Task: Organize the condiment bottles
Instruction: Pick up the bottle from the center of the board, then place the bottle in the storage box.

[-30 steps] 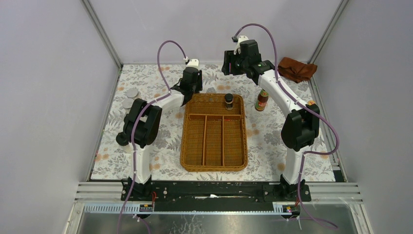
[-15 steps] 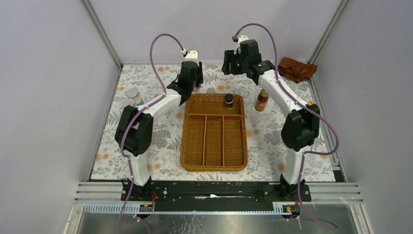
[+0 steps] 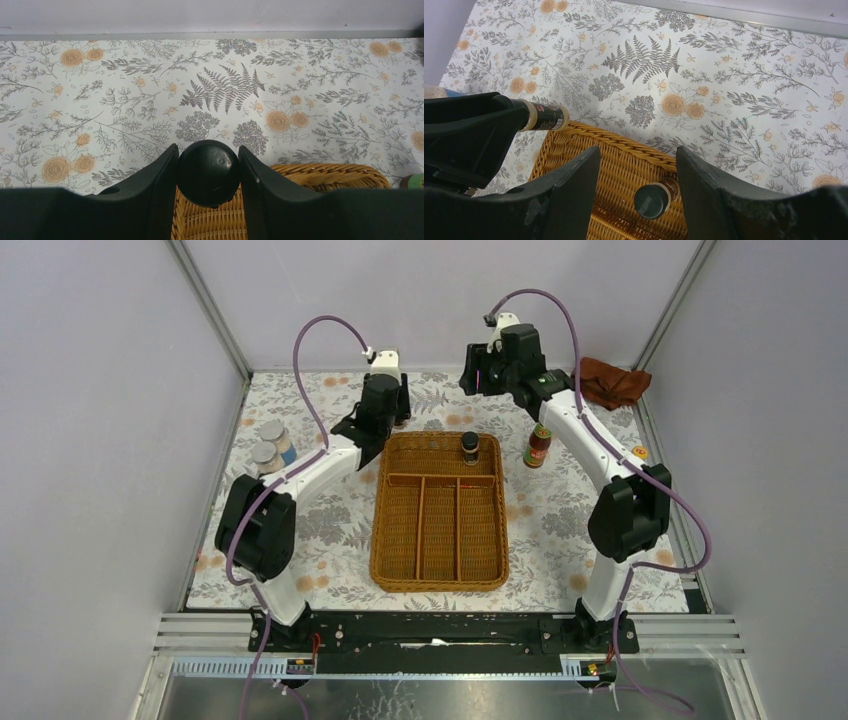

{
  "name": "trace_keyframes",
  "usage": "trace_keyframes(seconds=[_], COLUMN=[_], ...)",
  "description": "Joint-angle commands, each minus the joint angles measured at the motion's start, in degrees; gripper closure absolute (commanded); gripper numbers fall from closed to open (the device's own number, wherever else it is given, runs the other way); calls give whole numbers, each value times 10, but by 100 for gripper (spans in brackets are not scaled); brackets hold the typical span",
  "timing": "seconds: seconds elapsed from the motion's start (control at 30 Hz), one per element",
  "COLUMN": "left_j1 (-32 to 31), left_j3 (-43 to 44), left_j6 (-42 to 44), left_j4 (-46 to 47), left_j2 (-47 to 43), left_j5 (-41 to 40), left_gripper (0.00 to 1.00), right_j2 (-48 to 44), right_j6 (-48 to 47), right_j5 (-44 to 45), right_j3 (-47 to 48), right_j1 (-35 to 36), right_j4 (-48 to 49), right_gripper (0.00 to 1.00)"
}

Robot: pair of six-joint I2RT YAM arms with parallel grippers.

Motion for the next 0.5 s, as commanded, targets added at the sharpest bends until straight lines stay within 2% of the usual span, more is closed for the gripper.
trace_keyframes(seconds=[0.0,0.47], left_j1=[-9,-46], left_j3=[-23,-66], left_j6=[-8,-25], left_j4=[5,4], left_j2=[-30,-58], left_j5=[-19,-23], left_gripper=[100,100], right_j2=[-50,-87], right_j6=[8,6], right_j5=[10,21], right_j3=[-18,-66], right_j1=[-3,-3], right_j4=[24,32], right_gripper=[36,36])
